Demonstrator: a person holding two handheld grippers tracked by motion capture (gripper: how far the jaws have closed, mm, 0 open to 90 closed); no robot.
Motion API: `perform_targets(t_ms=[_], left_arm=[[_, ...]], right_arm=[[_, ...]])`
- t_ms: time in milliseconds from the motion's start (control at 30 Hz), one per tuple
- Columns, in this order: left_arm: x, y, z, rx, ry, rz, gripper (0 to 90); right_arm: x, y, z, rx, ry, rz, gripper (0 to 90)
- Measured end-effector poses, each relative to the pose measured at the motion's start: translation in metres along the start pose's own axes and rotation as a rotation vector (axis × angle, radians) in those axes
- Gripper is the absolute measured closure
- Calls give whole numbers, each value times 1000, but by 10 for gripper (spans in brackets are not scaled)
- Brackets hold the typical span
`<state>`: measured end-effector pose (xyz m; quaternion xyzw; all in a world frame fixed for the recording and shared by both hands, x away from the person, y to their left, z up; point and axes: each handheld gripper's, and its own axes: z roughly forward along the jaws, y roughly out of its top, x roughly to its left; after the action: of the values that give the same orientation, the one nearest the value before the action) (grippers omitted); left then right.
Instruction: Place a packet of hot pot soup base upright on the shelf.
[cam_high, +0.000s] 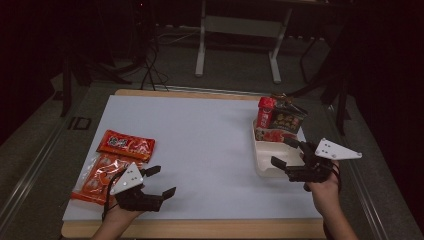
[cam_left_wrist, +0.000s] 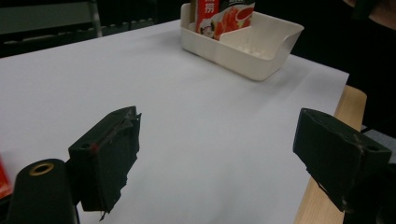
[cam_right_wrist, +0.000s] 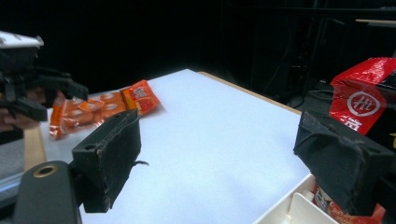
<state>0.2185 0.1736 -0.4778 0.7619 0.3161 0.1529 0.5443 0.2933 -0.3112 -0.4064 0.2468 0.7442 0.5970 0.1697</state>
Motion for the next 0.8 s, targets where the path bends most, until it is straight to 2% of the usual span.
perform_targets(t_ms=[33, 67, 133, 200, 333, 533, 633, 667, 733, 800], left_arm=[[3, 0, -6, 6, 21, 4, 151], [5, 0, -9, 13, 29, 7, 151], [10, -2, -16, 22, 63, 2, 152], [15, -3, -23, 28, 90, -3, 159], [31, -10, -38, 27, 159, -34, 198], [54, -24, -49, 71, 255, -52, 223], [65, -31, -55, 91, 285, -53, 253], [70, -33, -59, 94, 284, -57, 253], [77, -36, -64, 105, 290, -61, 308], [84, -39, -70, 115, 303, -75, 314]], right_arm=[[2, -1, 1, 0, -8, -10, 144], [3, -2, 3, 5, 7, -4, 144], [6, -5, 4, 10, 3, -7, 145], [7, -7, 5, 16, 22, 6, 147], [9, -9, 7, 14, 33, 6, 147], [10, -8, 11, -9, 45, 8, 147], [12, -8, 13, -8, 47, 0, 147], [12, -8, 13, -8, 49, -4, 147], [13, -9, 13, -3, 52, -3, 147], [13, -9, 13, -1, 51, -7, 147]])
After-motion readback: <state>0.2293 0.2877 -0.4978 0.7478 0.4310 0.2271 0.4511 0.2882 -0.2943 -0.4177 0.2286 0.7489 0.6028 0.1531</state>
